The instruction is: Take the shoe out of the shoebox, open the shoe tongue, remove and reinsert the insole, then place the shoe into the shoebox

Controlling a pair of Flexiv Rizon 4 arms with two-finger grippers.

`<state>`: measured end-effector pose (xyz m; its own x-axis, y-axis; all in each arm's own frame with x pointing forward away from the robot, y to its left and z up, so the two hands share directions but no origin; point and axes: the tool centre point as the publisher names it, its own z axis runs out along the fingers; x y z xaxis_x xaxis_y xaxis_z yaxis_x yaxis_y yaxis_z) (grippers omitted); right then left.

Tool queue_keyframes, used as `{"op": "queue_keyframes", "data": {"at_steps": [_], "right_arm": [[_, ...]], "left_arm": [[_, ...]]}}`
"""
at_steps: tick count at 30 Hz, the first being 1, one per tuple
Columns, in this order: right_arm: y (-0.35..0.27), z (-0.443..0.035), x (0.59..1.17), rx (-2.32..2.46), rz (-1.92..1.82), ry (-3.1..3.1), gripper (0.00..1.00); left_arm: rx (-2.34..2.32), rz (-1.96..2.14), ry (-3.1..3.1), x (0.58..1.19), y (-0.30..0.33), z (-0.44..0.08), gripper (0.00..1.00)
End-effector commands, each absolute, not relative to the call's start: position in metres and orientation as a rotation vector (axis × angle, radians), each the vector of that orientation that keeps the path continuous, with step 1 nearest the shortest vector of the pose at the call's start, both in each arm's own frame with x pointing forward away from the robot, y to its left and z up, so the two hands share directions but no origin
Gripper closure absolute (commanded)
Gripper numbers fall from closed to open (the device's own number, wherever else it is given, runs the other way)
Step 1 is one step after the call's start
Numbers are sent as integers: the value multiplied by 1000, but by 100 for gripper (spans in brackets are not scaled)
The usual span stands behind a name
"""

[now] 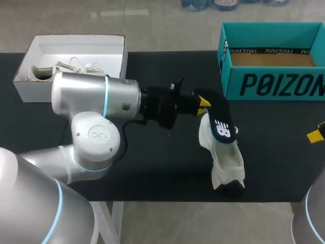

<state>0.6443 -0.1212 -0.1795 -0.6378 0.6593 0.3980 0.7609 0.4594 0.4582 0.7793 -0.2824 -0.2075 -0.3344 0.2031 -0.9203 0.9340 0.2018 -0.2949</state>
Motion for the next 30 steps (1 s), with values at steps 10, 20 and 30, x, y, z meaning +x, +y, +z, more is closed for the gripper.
{"op": "queue_keyframes", "data": {"at_steps": [10,20,30], "right_arm": [[-196,-187,603,-1347,-1078,-2581,0],[-198,-188,601,-1373,-1069,-2534,0],[-198,-188,601,-1373,-1069,-2534,0]], "left_arm": [[1081,-1185,1705,779,-283,-207,100],[1081,-1185,1705,779,-283,-207,100],[1067,-1225,1751,766,-282,-216,100]]}}
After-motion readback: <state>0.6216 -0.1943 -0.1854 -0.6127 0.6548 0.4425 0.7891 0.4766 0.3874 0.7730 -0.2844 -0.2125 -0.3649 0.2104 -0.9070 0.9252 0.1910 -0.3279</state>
